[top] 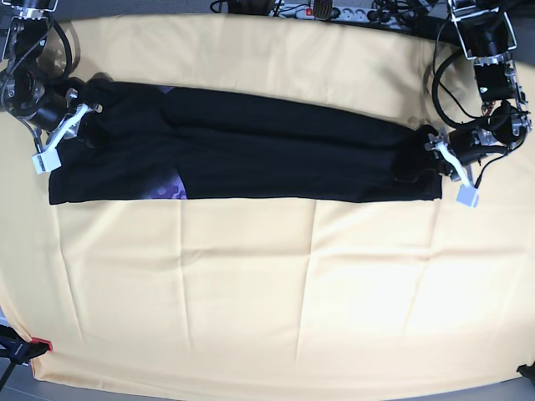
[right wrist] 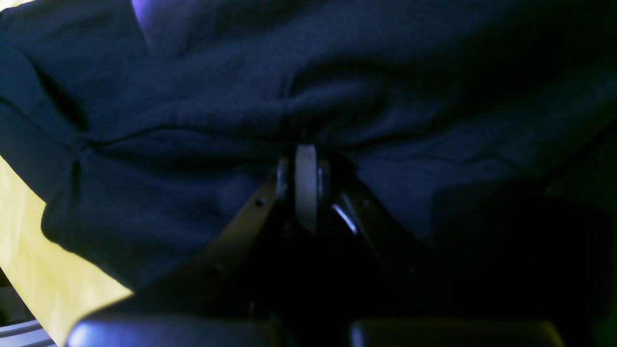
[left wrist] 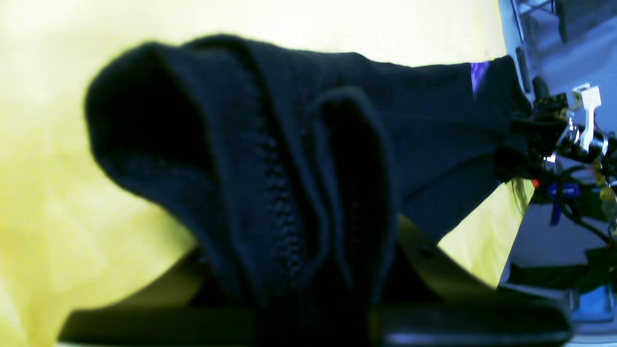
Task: Fold the T-shirt properly
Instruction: 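Grasp the folded strip's end with the left gripper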
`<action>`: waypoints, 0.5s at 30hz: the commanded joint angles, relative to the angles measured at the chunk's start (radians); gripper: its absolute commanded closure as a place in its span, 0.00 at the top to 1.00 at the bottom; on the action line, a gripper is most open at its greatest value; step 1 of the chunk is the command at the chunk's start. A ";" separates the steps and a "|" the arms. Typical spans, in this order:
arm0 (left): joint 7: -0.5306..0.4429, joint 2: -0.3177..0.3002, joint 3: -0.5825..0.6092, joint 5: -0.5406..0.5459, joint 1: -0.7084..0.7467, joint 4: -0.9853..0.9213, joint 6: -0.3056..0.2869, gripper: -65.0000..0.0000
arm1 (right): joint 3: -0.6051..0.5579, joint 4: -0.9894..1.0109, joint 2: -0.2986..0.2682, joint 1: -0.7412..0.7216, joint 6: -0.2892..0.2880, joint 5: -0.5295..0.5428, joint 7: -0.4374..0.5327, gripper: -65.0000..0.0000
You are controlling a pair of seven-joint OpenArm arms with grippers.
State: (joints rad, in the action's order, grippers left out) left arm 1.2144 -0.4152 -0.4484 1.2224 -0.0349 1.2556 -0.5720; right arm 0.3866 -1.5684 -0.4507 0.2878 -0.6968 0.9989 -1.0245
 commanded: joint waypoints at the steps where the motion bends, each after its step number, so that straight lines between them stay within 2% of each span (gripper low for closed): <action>1: -0.002 -0.020 -0.024 0.002 -0.019 0.007 0.013 0.00 | 0.000 -0.007 -0.012 -0.002 -0.001 -0.005 -0.015 0.00; 3: 0.025 -0.020 -0.049 0.038 -0.024 0.008 0.011 0.00 | 0.000 -0.007 -0.012 -0.002 -0.001 -0.005 -0.015 0.00; 7: 0.178 -0.016 -0.054 0.261 -0.027 0.008 -0.042 0.00 | 0.000 -0.007 -0.012 -0.003 -0.001 -0.005 -0.014 0.00; 9: 0.182 -0.011 -0.054 0.261 -0.029 0.020 -0.052 0.00 | 0.000 -0.007 -0.012 -0.003 -0.001 -0.005 -0.010 0.00; 11: 0.182 0.002 -0.054 0.261 -0.029 0.048 -0.032 0.00 | 0.000 -0.007 -0.012 -0.003 -0.001 -0.005 -0.006 0.00; 15: 0.182 0.063 -0.053 0.261 -0.029 0.144 -0.015 0.00 | 0.000 -0.007 -0.012 -0.002 -0.001 -0.005 -0.006 0.00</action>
State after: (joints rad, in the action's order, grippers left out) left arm 1.4025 -0.3389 -0.4980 1.4517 -0.0452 1.3838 -0.5838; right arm 0.3859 -1.5684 -0.4484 0.2882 -0.6968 0.9989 -1.0237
